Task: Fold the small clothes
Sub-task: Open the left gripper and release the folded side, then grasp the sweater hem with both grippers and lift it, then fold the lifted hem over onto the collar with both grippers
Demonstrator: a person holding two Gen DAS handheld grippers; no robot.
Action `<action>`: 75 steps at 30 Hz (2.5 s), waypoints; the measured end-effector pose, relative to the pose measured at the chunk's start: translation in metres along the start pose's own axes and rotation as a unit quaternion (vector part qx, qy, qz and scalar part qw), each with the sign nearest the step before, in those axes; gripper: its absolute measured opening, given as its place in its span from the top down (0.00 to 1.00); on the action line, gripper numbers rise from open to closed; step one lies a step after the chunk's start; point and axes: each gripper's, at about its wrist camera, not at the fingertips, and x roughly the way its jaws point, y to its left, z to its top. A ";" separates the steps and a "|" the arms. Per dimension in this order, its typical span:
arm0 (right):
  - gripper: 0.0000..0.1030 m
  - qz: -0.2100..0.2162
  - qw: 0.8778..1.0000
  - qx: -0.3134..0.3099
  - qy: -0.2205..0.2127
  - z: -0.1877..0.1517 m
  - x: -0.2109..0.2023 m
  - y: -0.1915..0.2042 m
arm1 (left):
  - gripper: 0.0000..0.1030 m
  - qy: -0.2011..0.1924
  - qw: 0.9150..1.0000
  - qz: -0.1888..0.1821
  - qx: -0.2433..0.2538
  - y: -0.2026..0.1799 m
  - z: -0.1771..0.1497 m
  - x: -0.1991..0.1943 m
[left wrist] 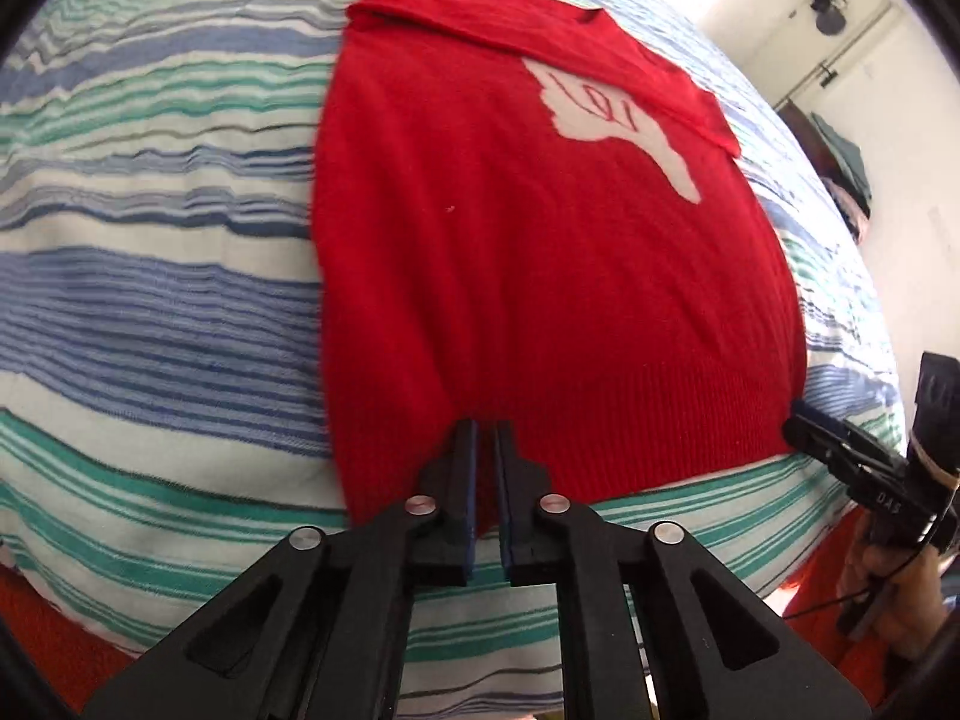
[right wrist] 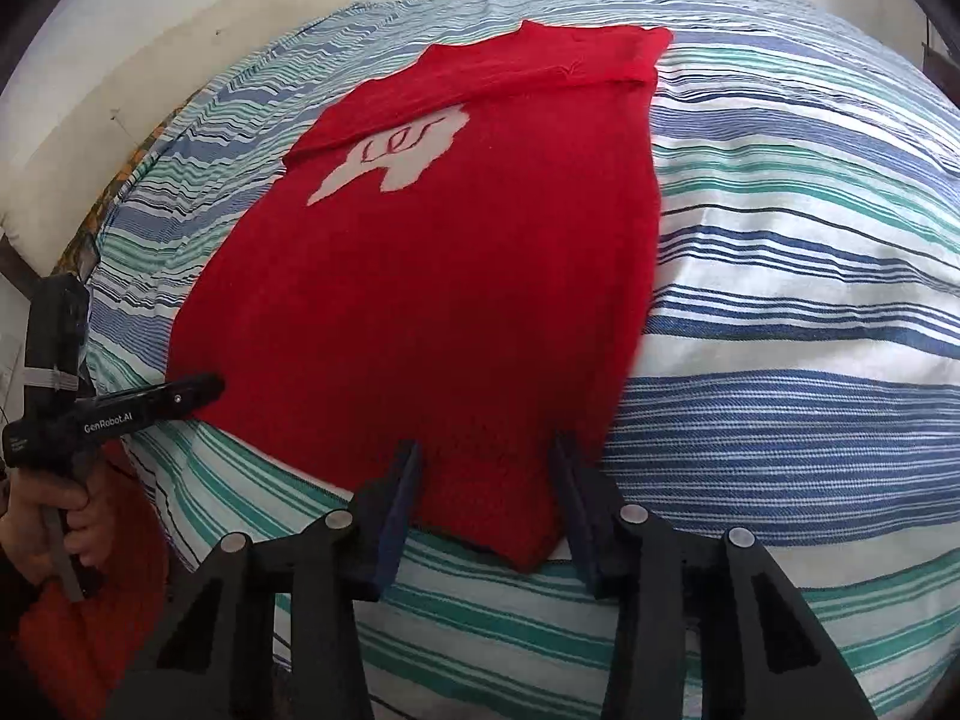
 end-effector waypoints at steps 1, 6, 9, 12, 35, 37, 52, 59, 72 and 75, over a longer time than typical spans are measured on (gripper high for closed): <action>0.60 0.002 1.000 0.003 0.002 0.000 -0.001 0.000 | 0.95 0.000 1.000 -0.005 -0.006 0.002 -0.001 0.000; 0.60 0.001 1.000 0.002 -0.011 -0.005 -0.001 0.000 | 0.95 -0.001 1.000 0.005 -0.001 -0.002 -0.003 -0.001; 0.60 0.003 1.000 0.001 -0.013 -0.002 -0.003 -0.001 | 0.95 -0.001 1.000 0.007 0.003 -0.002 -0.003 -0.001; 0.60 0.007 1.000 0.003 -0.012 -0.001 -0.004 -0.004 | 0.95 0.002 1.000 -0.001 -0.003 0.001 -0.003 -0.003; 0.42 0.104 0.986 0.124 0.033 0.001 -0.013 -0.036 | 0.96 0.005 0.999 -0.019 -0.048 0.020 0.004 -0.015; 0.62 0.124 0.985 0.114 0.048 0.004 -0.010 -0.032 | 0.97 0.002 0.998 -0.031 -0.055 0.022 0.003 -0.019; 0.94 0.167 0.966 0.166 -0.110 0.128 -0.028 -0.064 | 0.98 -0.089 0.974 -0.163 -0.126 0.025 0.193 -0.032; 0.94 0.125 0.967 0.167 -0.146 0.274 0.039 -0.099 | 0.98 -0.096 0.973 -0.131 -0.162 0.040 0.325 0.038; 0.49 0.042 0.978 0.133 -0.152 0.347 0.091 -0.128 | 0.38 -0.152 0.980 0.010 -0.129 0.052 0.327 0.033; 0.49 0.080 0.986 0.028 -0.144 0.324 0.065 -0.082 | 0.19 -0.157 0.987 -0.033 -0.028 0.017 0.279 0.020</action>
